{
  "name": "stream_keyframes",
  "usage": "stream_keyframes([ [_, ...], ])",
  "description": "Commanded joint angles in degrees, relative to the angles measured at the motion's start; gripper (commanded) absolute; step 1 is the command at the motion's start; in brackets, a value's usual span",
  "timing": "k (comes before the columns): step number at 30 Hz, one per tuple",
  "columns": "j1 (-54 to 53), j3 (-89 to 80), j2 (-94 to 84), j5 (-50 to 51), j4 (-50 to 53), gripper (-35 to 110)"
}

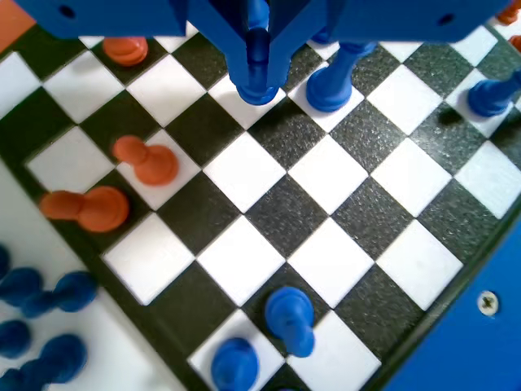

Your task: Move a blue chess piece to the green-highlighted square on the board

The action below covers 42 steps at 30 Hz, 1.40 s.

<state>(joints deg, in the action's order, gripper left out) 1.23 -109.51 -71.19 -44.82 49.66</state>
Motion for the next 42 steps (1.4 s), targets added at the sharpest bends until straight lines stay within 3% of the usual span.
stream_keyframes([
  [1, 0.09, 3.25, -0.09, -0.53, 0.62, 1],
  [28, -0.35, 5.19, -0.44, 0.53, 0.97, 15],
  [42, -0.44, 14.24, -3.96, 0.62, 12.22, 15],
])
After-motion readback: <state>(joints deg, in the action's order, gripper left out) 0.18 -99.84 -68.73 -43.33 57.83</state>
